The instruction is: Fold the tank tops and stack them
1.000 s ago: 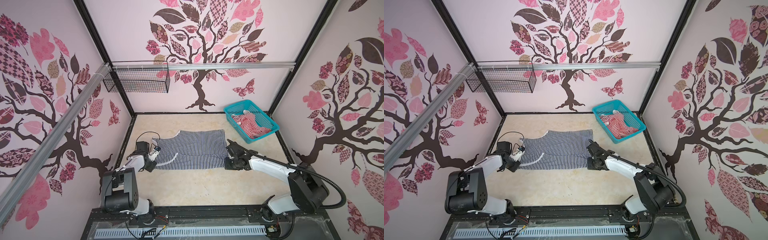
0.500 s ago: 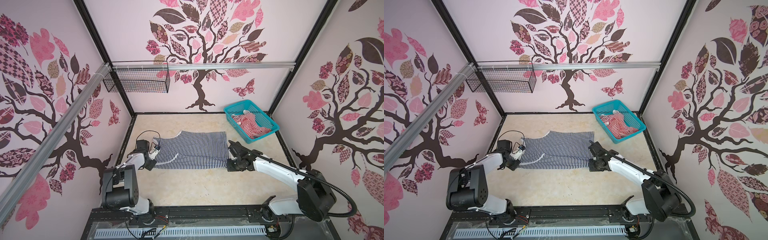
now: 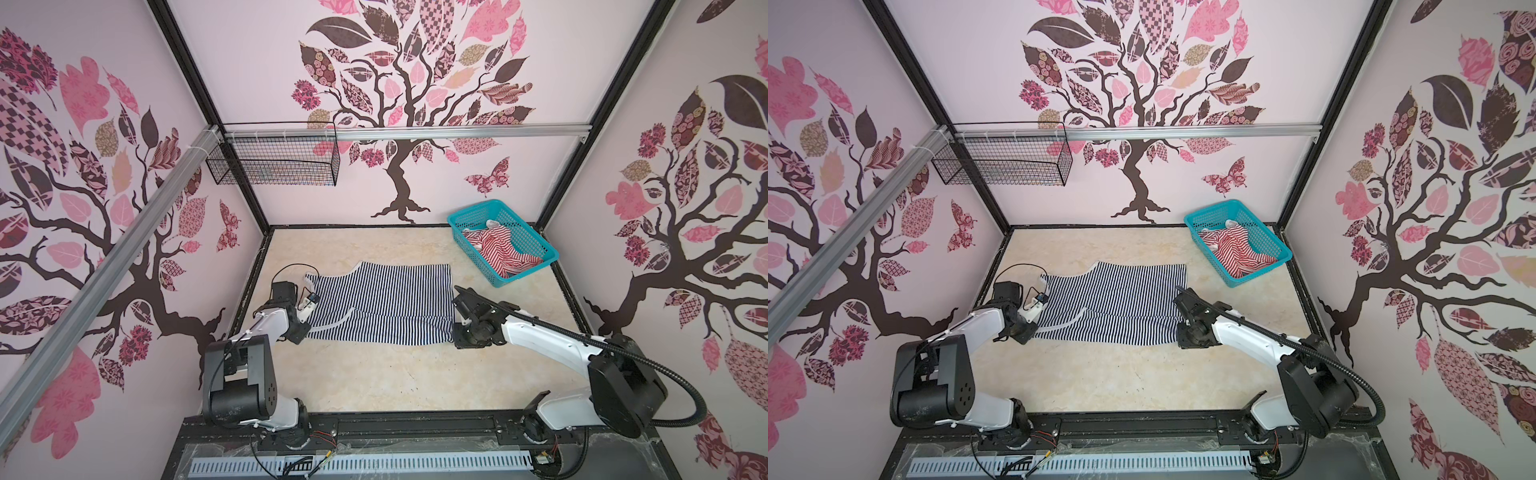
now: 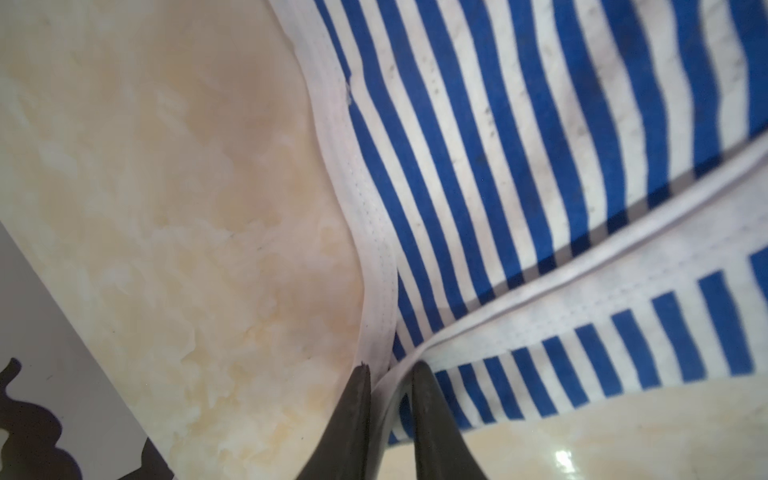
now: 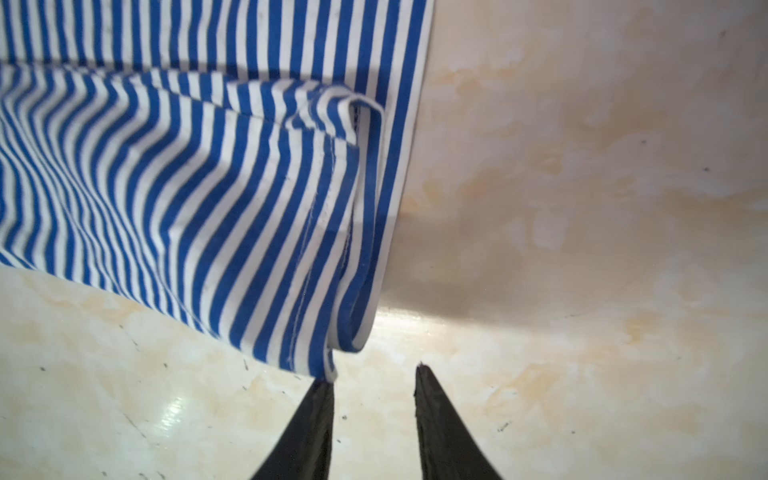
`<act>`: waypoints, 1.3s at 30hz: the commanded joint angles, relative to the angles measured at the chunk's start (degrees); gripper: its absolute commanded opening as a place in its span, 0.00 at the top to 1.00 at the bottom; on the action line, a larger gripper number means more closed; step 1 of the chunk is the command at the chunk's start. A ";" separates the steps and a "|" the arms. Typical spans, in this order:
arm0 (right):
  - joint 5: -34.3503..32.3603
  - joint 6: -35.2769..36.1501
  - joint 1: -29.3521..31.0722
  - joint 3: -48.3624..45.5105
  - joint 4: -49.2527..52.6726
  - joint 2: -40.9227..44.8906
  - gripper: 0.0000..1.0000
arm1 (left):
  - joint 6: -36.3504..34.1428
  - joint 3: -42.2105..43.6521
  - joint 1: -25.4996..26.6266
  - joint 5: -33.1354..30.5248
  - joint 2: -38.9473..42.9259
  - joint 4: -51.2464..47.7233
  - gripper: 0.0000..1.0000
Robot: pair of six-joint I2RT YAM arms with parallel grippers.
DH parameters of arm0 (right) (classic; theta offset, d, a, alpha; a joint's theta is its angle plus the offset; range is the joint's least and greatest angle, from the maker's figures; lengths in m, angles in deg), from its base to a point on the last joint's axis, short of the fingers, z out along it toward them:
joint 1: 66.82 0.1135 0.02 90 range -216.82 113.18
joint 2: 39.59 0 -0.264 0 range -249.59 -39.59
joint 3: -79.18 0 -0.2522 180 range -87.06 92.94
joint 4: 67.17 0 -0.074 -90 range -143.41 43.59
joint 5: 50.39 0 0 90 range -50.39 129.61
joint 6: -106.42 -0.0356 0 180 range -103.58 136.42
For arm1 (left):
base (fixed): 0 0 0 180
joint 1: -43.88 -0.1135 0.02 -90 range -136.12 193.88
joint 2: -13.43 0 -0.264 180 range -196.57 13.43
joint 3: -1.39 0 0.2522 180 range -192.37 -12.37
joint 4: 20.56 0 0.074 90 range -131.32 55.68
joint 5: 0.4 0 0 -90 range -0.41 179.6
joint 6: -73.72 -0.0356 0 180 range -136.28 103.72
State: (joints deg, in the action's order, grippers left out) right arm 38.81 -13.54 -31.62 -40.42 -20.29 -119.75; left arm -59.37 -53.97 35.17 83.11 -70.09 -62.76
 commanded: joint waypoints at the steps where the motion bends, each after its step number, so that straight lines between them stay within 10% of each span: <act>1: -0.18 -2.72 0.82 4.88 -2.63 0.56 0.71 | 0.89 -0.07 -0.43 -3.39 1.88 -0.61 0.77; 13: 3.02 -8.01 3.29 5.62 -11.07 -4.97 0.86 | 7.51 -7.22 3.87 7.08 6.07 -9.97 0.74; 26: 2.87 -10.16 3.30 -3.89 -14.23 -9.25 0.89 | 3.25 -3.33 9.85 0.45 -3.04 -7.33 0.76; 32: 2.43 -11.01 3.38 -8.22 -11.90 -4.92 0.83 | -0.50 0.40 9.85 -0.98 -1.14 -8.73 0.77; 39: 3.40 -11.00 3.38 -5.12 -10.45 4.99 0.44 | -1.56 0.68 9.70 -0.37 3.70 -13.06 0.77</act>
State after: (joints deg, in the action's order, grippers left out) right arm 43.20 -24.07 -28.36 -48.25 -34.10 -118.26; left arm -59.85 -53.71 45.05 82.72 -68.67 -71.94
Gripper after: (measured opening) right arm 0.533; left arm 0.225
